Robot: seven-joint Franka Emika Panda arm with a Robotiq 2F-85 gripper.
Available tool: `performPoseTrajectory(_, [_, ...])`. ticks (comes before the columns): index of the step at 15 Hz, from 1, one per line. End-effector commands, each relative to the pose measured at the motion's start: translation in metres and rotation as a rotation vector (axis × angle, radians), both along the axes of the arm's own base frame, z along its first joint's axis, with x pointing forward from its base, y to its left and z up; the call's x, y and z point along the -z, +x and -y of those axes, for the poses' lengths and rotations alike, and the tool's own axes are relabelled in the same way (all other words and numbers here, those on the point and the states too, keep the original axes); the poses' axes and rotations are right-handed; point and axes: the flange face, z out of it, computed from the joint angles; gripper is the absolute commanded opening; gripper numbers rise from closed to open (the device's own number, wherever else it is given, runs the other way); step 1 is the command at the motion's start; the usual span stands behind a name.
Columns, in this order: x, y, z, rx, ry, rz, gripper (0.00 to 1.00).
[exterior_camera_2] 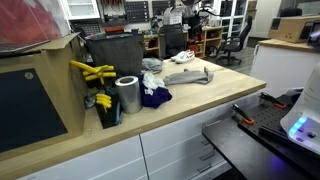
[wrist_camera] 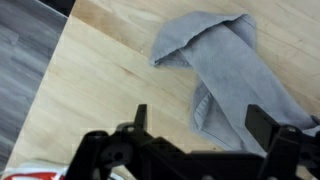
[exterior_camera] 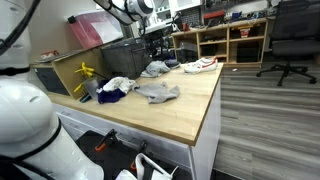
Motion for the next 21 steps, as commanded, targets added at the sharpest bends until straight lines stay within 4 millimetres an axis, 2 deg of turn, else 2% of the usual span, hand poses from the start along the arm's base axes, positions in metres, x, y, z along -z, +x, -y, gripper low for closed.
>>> performPoseTrajectory(1, [0.035, -0.015, 0.029, 0.166, 0.021, -0.011, 1.00])
performPoseTrajectory(3, [0.059, -0.024, 0.036, 0.225, 0.035, -0.025, 1.00])
performPoseTrajectory(8, [0.116, -0.044, 0.034, 0.303, 0.033, -0.070, 1.00])
performPoseTrajectory(13, [0.154, -0.058, 0.038, 0.347, 0.011, -0.114, 1.00])
performPoseTrajectory(14, [0.159, -0.060, 0.040, 0.352, 0.008, -0.124, 0.95])
performPoseTrajectory(15, [0.163, -0.062, 0.041, 0.361, 0.005, -0.132, 0.72])
performPoseTrajectory(17, [0.168, -0.066, 0.044, 0.371, 0.001, -0.149, 0.68])
performPoseTrajectory(21, [0.168, -0.071, 0.049, 0.378, 0.002, -0.162, 0.37])
